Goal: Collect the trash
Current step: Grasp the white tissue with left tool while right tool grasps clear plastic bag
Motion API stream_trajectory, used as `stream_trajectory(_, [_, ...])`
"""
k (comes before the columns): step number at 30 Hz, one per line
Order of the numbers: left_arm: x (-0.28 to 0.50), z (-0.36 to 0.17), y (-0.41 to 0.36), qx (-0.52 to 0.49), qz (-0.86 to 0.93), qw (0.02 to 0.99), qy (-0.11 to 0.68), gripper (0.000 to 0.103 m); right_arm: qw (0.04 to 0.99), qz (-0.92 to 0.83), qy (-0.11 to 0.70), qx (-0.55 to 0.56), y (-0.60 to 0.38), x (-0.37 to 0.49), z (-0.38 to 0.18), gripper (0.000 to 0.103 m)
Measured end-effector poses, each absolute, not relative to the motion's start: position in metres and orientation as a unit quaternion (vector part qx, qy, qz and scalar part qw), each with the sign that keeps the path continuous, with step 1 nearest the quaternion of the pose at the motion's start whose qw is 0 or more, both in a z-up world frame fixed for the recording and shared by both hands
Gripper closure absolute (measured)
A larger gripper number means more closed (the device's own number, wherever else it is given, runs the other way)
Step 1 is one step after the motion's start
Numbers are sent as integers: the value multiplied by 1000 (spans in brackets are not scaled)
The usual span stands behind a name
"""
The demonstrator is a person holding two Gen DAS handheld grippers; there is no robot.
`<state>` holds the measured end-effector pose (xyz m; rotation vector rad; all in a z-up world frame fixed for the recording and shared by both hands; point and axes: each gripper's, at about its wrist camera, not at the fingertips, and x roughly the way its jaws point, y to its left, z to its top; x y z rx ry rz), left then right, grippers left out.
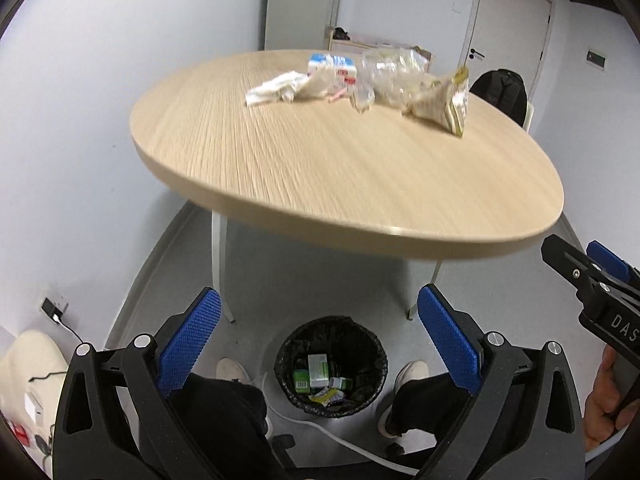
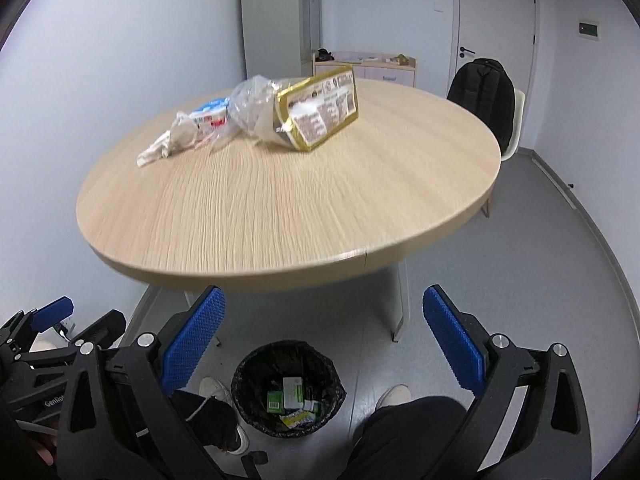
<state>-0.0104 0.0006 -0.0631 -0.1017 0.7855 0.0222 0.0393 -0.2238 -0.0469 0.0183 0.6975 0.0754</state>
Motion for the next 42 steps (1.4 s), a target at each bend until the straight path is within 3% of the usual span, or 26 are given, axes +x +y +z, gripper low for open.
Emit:
stream_trajectory(20, [130, -3, 48, -43, 37, 926, 374, 6, 948, 88, 306, -28, -174, 159, 39, 8])
stream_trajectory(30, [205, -8, 57, -34, 32, 918, 395, 8, 929, 95, 355, -38, -132, 265, 42, 13])
stream_trajectory(39, [239, -28, 60, -32, 15, 907, 420, 25, 903, 92, 419, -4, -119, 318, 13, 25])
stream_trajectory(42, [242, -32, 58, -34, 3, 905, 424, 35, 899, 88, 429, 0, -117, 323, 4, 29])
